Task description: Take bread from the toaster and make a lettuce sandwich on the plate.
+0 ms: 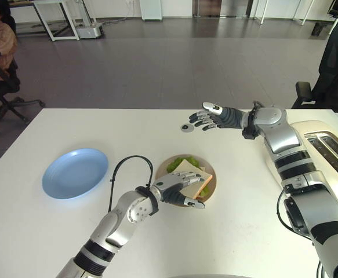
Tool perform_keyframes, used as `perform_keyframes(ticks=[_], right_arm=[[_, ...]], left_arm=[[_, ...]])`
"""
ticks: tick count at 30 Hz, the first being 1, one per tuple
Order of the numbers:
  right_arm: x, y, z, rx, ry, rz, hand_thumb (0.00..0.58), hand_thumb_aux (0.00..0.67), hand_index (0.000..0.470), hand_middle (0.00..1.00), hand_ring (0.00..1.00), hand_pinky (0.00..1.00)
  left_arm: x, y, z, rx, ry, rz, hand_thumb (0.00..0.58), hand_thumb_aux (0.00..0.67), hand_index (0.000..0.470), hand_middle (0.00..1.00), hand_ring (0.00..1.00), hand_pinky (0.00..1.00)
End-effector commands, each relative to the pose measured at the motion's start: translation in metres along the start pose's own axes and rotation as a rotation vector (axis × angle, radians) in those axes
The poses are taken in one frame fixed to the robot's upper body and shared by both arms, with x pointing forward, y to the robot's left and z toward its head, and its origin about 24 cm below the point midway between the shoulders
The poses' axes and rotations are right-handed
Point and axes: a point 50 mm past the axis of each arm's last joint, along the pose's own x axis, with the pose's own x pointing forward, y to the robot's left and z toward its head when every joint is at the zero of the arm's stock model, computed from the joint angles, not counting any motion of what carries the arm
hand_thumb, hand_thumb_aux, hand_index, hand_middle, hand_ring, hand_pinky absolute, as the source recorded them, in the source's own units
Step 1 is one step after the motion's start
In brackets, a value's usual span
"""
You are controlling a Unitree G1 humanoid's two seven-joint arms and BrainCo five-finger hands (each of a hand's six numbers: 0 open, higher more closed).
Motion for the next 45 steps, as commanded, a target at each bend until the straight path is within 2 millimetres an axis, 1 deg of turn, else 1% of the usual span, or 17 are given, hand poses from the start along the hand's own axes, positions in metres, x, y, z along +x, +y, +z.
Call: perform_keyframes(ticks=[1, 4, 8, 14, 16, 18, 20, 22, 23, 24, 25, 26, 27, 28, 29, 39, 45], right_arm=[[-0.008, -0.011, 0.017, -0.001, -0.053, -0.045, 0.000, 0.000, 0.000, 0.00, 0.00, 0.00], [-0.013, -0.013, 0.018, 0.012, -0.065, -0.059, 0.000, 0.000, 0.000, 0.00, 0.00, 0.00], [-0.020, -0.013, 0.020, 0.029, -0.083, -0.060, 0.000, 0.000, 0.000, 0.00, 0.00, 0.00], [-0.031, -0.007, 0.022, 0.045, -0.096, -0.040, 0.000, 0.000, 0.000, 0.00, 0.00, 0.00], [-0.036, -0.002, 0.020, 0.051, -0.095, -0.025, 0.000, 0.000, 0.000, 0.00, 0.00, 0.00], [-0.040, 0.009, 0.018, 0.056, -0.099, 0.004, 0.000, 0.000, 0.000, 0.00, 0.00, 0.00], [-0.044, 0.029, 0.017, 0.071, -0.112, 0.068, 0.000, 0.000, 0.000, 0.00, 0.00, 0.00], [-0.048, 0.054, 0.015, 0.113, -0.112, 0.160, 0.000, 0.000, 0.000, 0.00, 0.00, 0.00], [-0.050, 0.069, 0.012, 0.135, -0.102, 0.223, 0.000, 0.000, 0.000, 0.00, 0.00, 0.00], [-0.052, 0.086, 0.006, 0.152, -0.080, 0.289, 0.000, 0.000, 0.000, 0.90, 0.90, 0.90], [-0.055, 0.108, -0.004, 0.165, -0.042, 0.373, 0.000, 0.000, 0.000, 1.00, 1.00, 1.00], [-0.057, 0.126, -0.013, 0.195, -0.010, 0.426, 0.456, 0.360, 0.253, 1.00, 1.00, 1.00], [-0.058, 0.141, -0.022, 0.211, 0.020, 0.463, 0.580, 0.670, 0.470, 1.00, 1.00, 1.00], [-0.058, 0.152, -0.029, 0.234, 0.046, 0.482, 0.580, 0.670, 0.470, 1.00, 1.00, 1.00], [-0.058, 0.158, -0.034, 0.250, 0.064, 0.489, 0.580, 0.670, 0.470, 1.00, 1.00, 1.00], [-0.044, 0.202, -0.076, 0.362, 0.196, 0.522, 0.580, 0.670, 0.470, 1.00, 1.00, 1.00], [-0.021, 0.207, -0.098, 0.368, 0.241, 0.443, 0.580, 0.670, 0.470, 1.00, 1.00, 1.00]], left_arm=[[-0.004, -0.044, -0.023, -0.204, 0.124, -0.257, 0.000, 0.000, 0.000, 0.00, 0.00, 0.00], [-0.007, -0.042, -0.024, -0.233, 0.123, -0.262, 0.000, 0.000, 0.000, 0.00, 0.00, 0.00], [-0.013, 0.009, -0.018, -0.231, 0.078, 0.021, 0.000, 0.000, 0.000, 0.00, 0.00, 0.00], [-0.048, 0.082, -0.005, -0.247, -0.004, 0.400, 0.000, 0.000, 0.000, 0.00, 0.00, 0.00], [-0.059, 0.101, 0.004, -0.288, -0.072, 0.505, 0.000, 0.000, 0.000, 0.00, 0.00, 0.00], [-0.065, 0.106, 0.007, -0.348, -0.110, 0.535, 0.000, 0.000, 0.000, 0.00, 0.00, 0.00], [-0.066, 0.102, 0.007, -0.450, -0.141, 0.506, 0.000, 0.000, 0.000, 0.00, 0.00, 0.00], [-0.064, 0.087, 0.007, -0.558, -0.166, 0.409, 0.000, 0.000, 0.000, 0.00, 0.00, 0.00], [-0.063, 0.077, 0.006, -0.585, -0.164, 0.344, 0.000, 0.000, 0.000, 0.50, 0.50, 0.50], [-0.064, 0.065, 0.005, -0.614, -0.151, 0.264, 0.000, 0.000, 0.000, 1.00, 1.00, 1.00], [-0.065, 0.050, 0.003, -0.639, -0.128, 0.168, 0.000, 0.000, 0.000, 1.00, 1.00, 1.00], [-0.067, 0.036, 0.004, -0.657, -0.115, 0.066, 0.000, 0.000, 0.000, 1.00, 1.00, 1.00], [-0.067, 0.026, 0.004, -0.675, -0.104, -0.005, 0.172, 0.108, 0.076, 1.00, 1.00, 1.00], [-0.068, 0.017, 0.004, -0.692, -0.095, -0.056, 0.543, 0.502, 0.352, 1.00, 1.00, 1.00], [-0.068, 0.011, 0.004, -0.700, -0.083, -0.089, 0.580, 0.670, 0.470, 1.00, 1.00, 1.00], [-0.061, -0.046, -0.007, -0.700, 0.035, -0.421, 0.580, 0.670, 0.470, 1.00, 1.00, 1.00], [-0.042, -0.045, -0.032, -0.562, 0.124, -0.420, 0.580, 0.670, 0.470, 1.00, 1.00, 1.00]])
